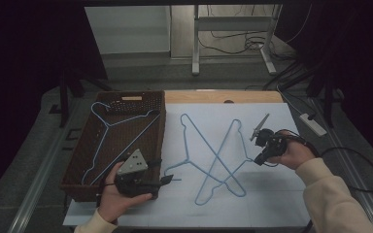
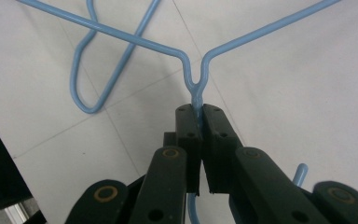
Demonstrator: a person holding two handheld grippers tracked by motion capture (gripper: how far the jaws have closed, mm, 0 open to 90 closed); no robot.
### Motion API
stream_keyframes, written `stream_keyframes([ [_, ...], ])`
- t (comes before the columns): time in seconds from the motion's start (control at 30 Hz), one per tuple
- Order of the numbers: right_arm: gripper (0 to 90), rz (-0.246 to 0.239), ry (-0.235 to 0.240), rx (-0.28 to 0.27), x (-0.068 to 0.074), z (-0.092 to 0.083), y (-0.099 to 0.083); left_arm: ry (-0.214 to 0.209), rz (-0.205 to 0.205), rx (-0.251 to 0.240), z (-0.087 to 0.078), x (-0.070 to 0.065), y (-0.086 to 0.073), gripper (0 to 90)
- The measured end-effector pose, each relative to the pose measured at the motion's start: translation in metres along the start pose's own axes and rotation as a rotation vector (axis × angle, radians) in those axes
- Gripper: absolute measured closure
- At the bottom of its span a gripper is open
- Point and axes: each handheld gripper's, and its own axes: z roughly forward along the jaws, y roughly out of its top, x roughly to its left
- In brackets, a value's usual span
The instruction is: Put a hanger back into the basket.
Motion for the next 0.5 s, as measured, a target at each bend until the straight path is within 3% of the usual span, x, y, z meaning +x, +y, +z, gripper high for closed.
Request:
stream_keyframes([
  [0.37,86.0,0.039,0.017,-0.051,0.015,-0.001,0.005,-0.043,0.023,0.05,0.027,-0.02,0.019,36.5],
  [0.5,86.1,0.048,0.013,-0.035,0.018,0.002,0.006,-0.06,0.044,0.076,0.04,-0.027,0.022,36.4],
])
